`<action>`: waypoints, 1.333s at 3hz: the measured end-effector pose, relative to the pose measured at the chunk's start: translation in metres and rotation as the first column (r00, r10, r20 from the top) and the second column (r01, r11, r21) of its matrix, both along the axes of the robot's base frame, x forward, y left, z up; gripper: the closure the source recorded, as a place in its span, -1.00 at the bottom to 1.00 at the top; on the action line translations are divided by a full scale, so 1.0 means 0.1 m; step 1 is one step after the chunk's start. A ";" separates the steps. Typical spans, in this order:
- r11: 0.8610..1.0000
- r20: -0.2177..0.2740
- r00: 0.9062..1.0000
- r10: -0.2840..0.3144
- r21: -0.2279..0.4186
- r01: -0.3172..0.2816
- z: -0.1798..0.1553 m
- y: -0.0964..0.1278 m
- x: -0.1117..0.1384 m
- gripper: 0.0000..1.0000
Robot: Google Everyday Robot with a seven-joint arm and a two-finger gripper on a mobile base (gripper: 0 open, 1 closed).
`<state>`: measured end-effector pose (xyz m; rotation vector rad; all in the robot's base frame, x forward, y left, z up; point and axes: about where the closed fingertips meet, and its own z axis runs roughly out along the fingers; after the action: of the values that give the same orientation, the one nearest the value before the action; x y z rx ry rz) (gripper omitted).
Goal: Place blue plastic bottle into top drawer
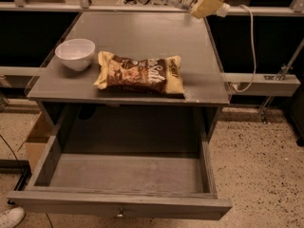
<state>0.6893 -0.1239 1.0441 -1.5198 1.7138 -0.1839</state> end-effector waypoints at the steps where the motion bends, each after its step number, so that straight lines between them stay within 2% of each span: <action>1: 1.000 -0.032 0.999 0.009 -0.013 -0.010 -0.18 0.04 0.02 1.00; 2: 1.000 -0.031 0.999 0.009 -0.014 -0.009 -0.17 0.04 0.02 1.00; 3: 0.999 -0.023 0.999 -0.025 -0.024 0.025 -0.20 0.02 -0.04 1.00; 4: 0.995 0.015 0.995 -0.096 -0.021 0.096 -0.22 -0.03 -0.35 1.00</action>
Offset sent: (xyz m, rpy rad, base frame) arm 0.0042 0.0027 -0.0203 -0.0269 0.0391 0.0017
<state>0.6542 -0.1272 1.0220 -1.4490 1.7808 -0.2625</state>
